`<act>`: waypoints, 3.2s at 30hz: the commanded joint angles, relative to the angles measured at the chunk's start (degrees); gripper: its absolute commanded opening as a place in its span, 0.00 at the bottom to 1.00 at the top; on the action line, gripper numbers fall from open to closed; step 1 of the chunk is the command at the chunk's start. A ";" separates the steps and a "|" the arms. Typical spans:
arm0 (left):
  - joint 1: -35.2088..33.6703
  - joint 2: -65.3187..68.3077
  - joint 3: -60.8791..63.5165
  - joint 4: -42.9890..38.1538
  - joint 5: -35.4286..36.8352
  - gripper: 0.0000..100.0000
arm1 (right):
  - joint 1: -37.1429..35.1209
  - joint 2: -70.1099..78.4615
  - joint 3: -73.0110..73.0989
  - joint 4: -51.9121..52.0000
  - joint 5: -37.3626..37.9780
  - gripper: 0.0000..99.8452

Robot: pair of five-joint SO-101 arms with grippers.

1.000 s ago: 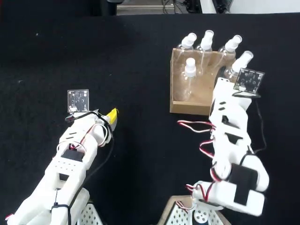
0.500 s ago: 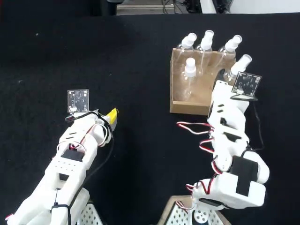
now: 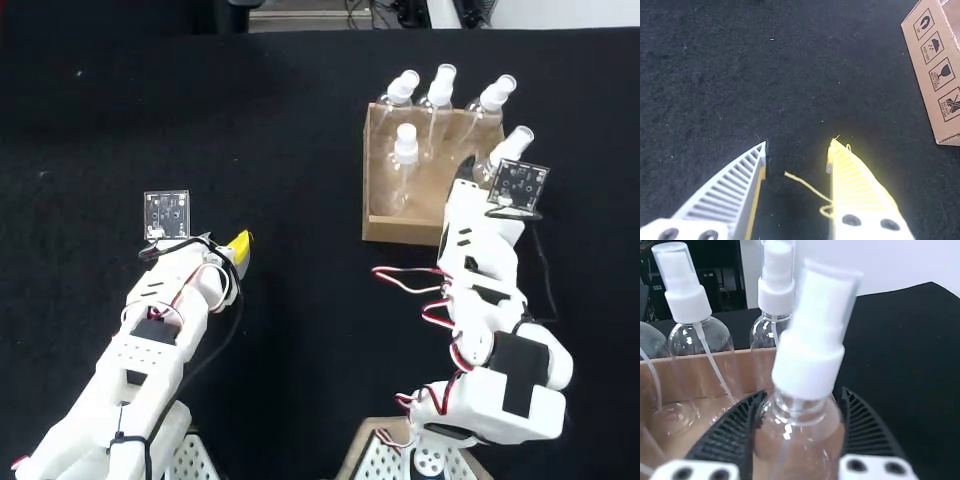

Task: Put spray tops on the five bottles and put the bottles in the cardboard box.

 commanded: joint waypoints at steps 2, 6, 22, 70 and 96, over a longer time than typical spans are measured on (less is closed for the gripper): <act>0.48 -1.14 -0.40 -1.14 -0.18 0.20 | -0.79 -0.22 -0.31 -1.67 -0.18 0.28; 0.48 -1.14 -0.40 -1.14 -0.18 0.20 | -0.79 -0.22 -0.22 -1.49 -0.26 0.35; 0.48 -1.14 -0.40 -1.14 -0.18 0.20 | -2.55 -16.66 11.21 -1.32 -0.09 0.33; -0.13 -45.63 13.49 16.70 -4.31 0.03 | -1.85 -67.82 31.87 64.44 0.00 0.10; -28.00 -57.85 13.23 65.76 -20.31 0.03 | -2.29 -78.29 32.57 64.53 0.00 0.10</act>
